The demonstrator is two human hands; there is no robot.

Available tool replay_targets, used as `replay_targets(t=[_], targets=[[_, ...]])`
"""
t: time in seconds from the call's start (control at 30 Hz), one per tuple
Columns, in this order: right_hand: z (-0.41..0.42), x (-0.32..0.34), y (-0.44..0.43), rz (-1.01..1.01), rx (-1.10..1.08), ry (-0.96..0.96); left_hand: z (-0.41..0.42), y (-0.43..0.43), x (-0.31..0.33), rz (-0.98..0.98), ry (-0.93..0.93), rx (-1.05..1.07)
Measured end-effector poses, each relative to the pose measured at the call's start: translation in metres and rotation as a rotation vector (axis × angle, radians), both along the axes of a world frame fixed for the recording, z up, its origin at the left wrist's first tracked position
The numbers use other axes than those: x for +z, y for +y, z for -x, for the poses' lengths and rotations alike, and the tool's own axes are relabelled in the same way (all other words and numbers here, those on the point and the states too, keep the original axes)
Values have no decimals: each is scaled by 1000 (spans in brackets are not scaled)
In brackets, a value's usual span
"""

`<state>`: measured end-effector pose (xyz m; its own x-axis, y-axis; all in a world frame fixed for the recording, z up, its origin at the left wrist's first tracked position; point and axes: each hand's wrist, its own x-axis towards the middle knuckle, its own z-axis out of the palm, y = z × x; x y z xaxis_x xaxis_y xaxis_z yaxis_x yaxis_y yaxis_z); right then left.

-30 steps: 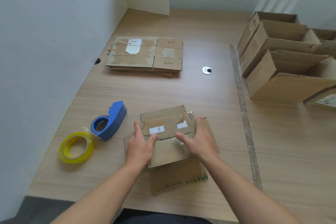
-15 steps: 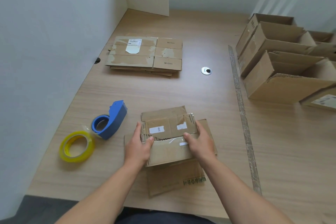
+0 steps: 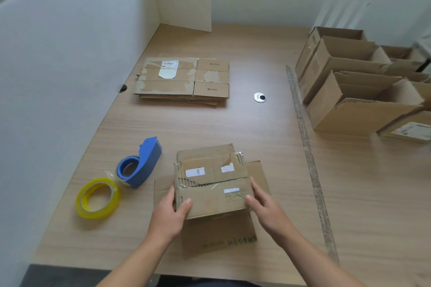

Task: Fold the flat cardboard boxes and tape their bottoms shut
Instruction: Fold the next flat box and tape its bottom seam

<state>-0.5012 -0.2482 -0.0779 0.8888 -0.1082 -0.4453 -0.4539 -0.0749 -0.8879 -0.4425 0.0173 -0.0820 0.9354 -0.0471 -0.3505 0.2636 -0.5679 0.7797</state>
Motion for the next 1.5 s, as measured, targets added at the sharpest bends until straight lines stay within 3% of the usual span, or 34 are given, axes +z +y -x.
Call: replay_targets(t=[0.13,0.33,0.57,0.8,0.97,1.07,1.2,1.37,1.5], targets=[[1,-4,19,135,-198,-57,2,-7,-3,56,0,91],[-8,-2,24,-135,-436,-30,-9,-9,0,283,35,245],[-27,22,9,-241,-264,-132,-25,-15,45,433,-105,132],[-59,71,-22,-362,-352,-121,-45,-13,93,545,-216,-2],[-64,71,-29,-351,-266,-182,-50,-12,101,613,-190,-31],[-57,62,-32,-394,-253,-206,-47,-5,90,541,-111,-45],[-44,38,-32,-457,-368,-70,-37,7,62,499,63,-32],[-31,29,-25,-381,-262,43,-19,16,33,515,246,196],[-34,34,-27,-253,-218,1,-21,18,38,472,194,188]])
